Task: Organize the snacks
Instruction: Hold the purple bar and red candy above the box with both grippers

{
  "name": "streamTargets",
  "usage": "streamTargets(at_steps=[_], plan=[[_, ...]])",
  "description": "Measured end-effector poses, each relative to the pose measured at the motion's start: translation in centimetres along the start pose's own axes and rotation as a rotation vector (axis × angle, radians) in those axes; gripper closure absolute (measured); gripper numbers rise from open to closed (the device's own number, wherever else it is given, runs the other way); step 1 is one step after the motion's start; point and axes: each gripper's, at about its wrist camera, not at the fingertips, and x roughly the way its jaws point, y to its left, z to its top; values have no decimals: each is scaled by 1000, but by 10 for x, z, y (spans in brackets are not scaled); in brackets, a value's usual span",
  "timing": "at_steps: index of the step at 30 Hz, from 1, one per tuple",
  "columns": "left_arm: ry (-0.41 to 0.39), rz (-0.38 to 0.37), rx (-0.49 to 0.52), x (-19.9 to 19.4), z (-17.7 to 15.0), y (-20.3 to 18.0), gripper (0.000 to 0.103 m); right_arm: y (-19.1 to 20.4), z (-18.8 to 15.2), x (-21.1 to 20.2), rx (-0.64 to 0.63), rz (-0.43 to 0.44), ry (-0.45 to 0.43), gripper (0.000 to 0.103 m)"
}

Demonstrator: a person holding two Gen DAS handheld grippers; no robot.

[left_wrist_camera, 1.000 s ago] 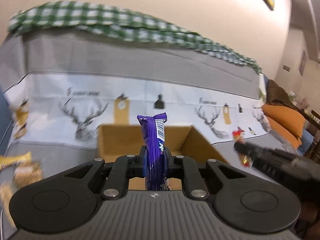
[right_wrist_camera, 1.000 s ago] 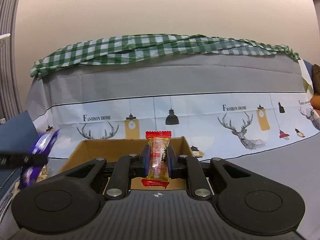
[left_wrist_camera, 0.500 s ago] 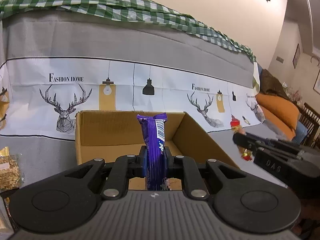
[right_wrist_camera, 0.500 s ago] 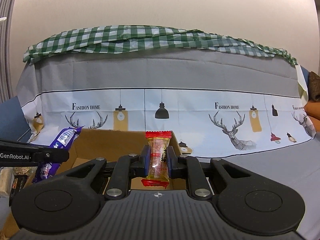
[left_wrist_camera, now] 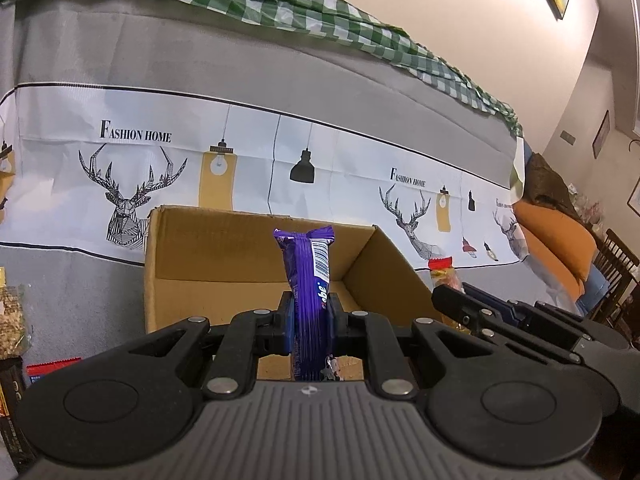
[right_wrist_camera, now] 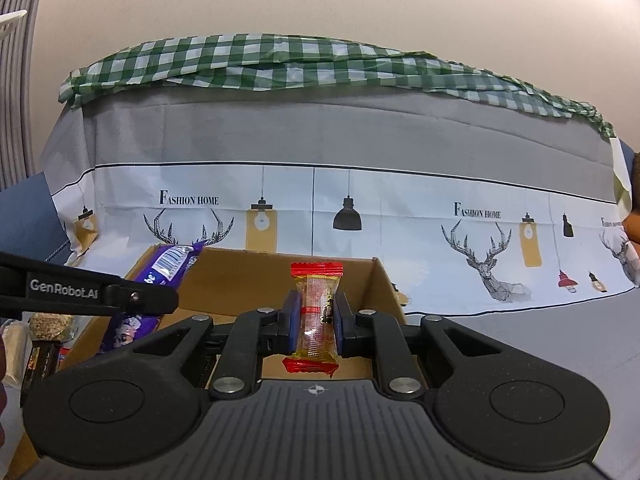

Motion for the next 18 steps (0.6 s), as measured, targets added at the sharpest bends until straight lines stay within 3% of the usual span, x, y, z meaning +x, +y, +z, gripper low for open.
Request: streamTargets(at_steps=[18], plan=[[-7, 17, 0, -3, 0, 0, 87, 3, 0, 3, 1, 1, 9, 86]])
